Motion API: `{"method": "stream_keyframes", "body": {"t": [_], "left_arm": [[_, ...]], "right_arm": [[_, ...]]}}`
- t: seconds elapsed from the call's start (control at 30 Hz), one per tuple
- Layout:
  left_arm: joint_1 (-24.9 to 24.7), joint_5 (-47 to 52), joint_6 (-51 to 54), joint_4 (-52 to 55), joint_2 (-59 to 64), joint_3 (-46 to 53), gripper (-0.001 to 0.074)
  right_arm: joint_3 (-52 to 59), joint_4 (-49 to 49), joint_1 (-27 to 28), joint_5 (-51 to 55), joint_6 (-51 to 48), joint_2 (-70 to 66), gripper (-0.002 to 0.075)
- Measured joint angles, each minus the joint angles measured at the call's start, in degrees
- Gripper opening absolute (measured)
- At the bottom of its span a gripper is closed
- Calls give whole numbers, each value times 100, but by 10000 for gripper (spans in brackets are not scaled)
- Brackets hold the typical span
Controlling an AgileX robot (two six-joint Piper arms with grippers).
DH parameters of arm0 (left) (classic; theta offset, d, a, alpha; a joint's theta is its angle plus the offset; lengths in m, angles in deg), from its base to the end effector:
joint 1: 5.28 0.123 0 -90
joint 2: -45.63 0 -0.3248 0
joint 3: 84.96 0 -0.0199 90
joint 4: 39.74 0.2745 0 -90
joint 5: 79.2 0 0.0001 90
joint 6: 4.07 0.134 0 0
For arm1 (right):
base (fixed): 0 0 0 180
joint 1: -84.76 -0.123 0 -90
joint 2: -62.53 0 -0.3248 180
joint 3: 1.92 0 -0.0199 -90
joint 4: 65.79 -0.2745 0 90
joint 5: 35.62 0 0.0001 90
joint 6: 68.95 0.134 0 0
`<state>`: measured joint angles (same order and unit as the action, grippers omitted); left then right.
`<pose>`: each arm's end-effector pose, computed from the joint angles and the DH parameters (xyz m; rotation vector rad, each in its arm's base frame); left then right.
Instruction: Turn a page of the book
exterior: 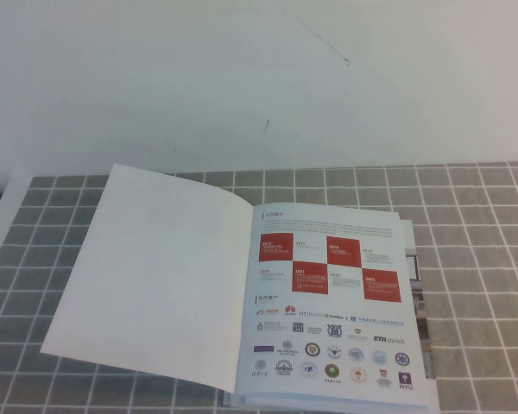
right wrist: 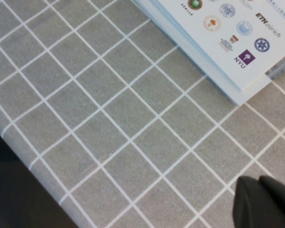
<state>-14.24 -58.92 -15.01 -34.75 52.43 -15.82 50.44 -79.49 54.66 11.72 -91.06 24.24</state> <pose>0.0718 -0.0072 0.2330 0.0169 1.6810 -0.1748 0.0829 0.0751 0.2442 -0.9553 2.2090 0.3511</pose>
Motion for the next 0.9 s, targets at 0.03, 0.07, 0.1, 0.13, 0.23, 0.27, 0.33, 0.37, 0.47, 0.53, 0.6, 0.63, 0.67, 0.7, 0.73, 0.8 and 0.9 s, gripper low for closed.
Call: {"method": "stream_keyframes", "body": {"t": [0.03, 0.07, 0.1, 0.13, 0.23, 0.27, 0.33, 0.37, 0.47, 0.53, 0.6, 0.63, 0.67, 0.7, 0.73, 0.8, 0.9], "left_arm": [[0, -143, 185, -158, 0, 135, -3], [25, -309, 556, -344, -13, 312, -3], [38, -436, 774, -499, -27, 456, -3], [92, -534, 1025, -629, -37, 665, -3], [292, -544, 1276, -789, -40, 1009, -3], [357, -451, 1300, -807, -50, 1021, -3], [528, -263, 1325, -843, -50, 1021, -3], [590, -252, 1354, -848, -50, 1021, -3], [684, -252, 1467, -857, -62, 1021, -3], [688, -252, 1483, -857, -62, 1021, -3], [688, -252, 1493, -857, -62, 1021, -3], [688, -252, 1493, -857, -62, 1021, -3], [688, -252, 1441, -857, -62, 1021, -3], [688, -252, 1352, -857, -62, 1021, -3], [688, -252, 1232, -857, -62, 1021, -3], [688, -252, 1037, -857, -62, 1021, -3], [697, -252, 949, -857, -62, 1021, -3]], "right_arm": [[0, -7, 0, 0, 0, 0, -1], [0, -7, 0, 0, 0, 0, -1], [0, -7, 0, 0, 0, 0, -1], [0, -7, 0, 0, 0, 0, -1], [0, -7, 0, 0, 0, 0, -1], [0, -7, 0, 0, 0, 0, -1], [0, -7, 0, 0, 0, 0, -1], [0, -7, 0, 0, 0, 0, -1], [0, -7, 0, 0, 0, 0, -1], [0, -7, 0, 0, 0, 0, -1], [0, -7, 0, 0, 0, 0, -1], [0, -7, 0, 0, 0, 0, -1], [0, -7, 0, 0, 0, 0, -1], [0, -7, 0, 0, 0, 0, -1], [0, -7, 0, 0, 0, 0, -1], [0, -7, 0, 0, 0, 0, -1], [0, -7, 0, 0, 0, 0, -1]]}}
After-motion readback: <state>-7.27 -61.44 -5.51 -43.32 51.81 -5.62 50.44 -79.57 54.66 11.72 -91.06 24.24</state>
